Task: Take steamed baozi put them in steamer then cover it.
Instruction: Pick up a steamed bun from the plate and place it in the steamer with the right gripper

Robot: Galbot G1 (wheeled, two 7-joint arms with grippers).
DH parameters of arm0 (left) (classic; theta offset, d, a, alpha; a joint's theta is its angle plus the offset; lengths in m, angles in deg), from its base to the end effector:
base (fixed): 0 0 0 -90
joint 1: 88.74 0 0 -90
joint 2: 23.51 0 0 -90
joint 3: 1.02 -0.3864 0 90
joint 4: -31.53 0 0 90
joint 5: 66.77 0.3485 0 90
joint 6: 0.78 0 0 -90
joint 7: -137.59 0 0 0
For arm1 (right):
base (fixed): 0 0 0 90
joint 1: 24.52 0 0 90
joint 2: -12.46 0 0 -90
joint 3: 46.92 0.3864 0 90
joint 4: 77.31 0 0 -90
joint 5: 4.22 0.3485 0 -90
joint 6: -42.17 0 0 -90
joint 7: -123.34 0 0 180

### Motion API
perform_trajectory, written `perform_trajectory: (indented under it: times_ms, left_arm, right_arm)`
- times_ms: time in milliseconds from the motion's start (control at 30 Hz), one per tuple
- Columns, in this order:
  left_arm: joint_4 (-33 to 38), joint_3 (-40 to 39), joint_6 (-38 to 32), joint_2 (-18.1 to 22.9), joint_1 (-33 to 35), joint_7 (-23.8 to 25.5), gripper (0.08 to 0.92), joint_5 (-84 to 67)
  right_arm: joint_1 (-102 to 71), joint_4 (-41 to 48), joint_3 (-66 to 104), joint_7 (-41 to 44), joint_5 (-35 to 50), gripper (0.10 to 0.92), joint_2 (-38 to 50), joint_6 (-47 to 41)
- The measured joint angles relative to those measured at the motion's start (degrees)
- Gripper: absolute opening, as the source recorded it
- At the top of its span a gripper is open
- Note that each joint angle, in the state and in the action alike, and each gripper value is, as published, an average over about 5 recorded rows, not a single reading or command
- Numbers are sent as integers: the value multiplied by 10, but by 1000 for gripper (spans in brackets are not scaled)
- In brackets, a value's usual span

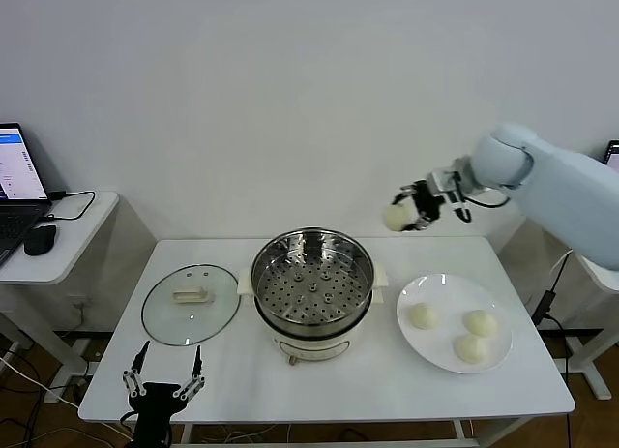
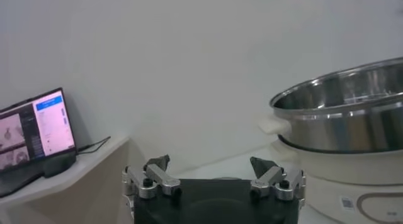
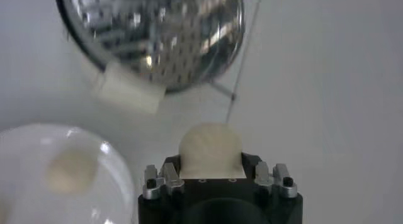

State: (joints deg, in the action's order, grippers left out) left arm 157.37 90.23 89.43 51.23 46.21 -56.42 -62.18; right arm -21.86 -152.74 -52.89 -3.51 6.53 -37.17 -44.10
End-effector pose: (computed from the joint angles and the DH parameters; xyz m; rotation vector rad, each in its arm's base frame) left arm 0.0768 0.0539 -0.3229 0.1210 -2.9873 -0.4727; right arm 0.5795 -0.0515 -0.0082 1.6326 -1.5118 1.9128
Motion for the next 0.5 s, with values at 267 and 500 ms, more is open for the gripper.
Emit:
perform_trajectory:
  times_ms: [267,500]
  left_arm:
    - [2,4,-1,10,-1,2,823,-10]
    - [6,9,-3,16,1,2,823,-13]
  right_arm:
    - [13,35,-48,-20,-13,602,-89,66]
    - [-3,91,-71,-31,-66,608,-156,134]
